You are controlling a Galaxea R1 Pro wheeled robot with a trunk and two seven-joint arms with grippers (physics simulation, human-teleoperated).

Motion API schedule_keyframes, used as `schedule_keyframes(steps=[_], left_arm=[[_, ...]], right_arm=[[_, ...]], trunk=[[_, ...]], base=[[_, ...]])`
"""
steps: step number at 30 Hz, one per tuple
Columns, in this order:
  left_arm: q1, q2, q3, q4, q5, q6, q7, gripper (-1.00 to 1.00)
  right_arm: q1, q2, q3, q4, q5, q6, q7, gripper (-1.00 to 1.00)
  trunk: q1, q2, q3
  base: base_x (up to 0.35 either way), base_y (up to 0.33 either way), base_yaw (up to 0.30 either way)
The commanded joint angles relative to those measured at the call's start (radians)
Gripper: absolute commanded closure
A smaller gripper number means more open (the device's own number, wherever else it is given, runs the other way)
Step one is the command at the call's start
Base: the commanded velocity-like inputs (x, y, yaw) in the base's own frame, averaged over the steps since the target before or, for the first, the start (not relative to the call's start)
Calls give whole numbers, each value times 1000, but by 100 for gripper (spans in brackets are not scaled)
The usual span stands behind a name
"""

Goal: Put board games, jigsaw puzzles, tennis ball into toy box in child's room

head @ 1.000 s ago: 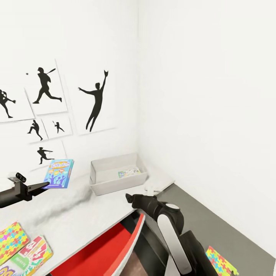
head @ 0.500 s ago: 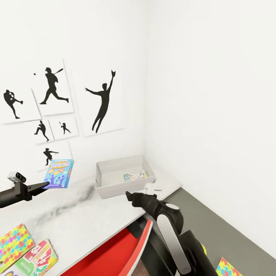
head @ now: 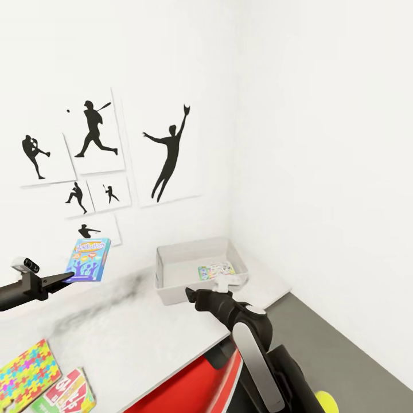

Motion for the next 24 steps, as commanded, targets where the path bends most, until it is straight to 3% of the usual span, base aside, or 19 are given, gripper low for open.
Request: schedule_keyframes(steps=[1, 19, 24], left_arm=[[-1, 0, -1, 0, 1, 10, -3, 100], [-1, 0, -1, 0, 1, 10, -3, 100], [-1, 0, -1, 0, 1, 10, -3, 100]], right_arm=[[-1, 0, 1, -1, -11, 2, -10, -100], [-1, 0, 2, -1, -11, 1, -9, -100], [-1, 0, 3, -1, -11, 2, -10, -100]], trunk=[[1, -2, -2], [1, -2, -2], [1, -2, -2]], base=[[22, 69, 4], [73, 44, 1], [5, 53, 182]])
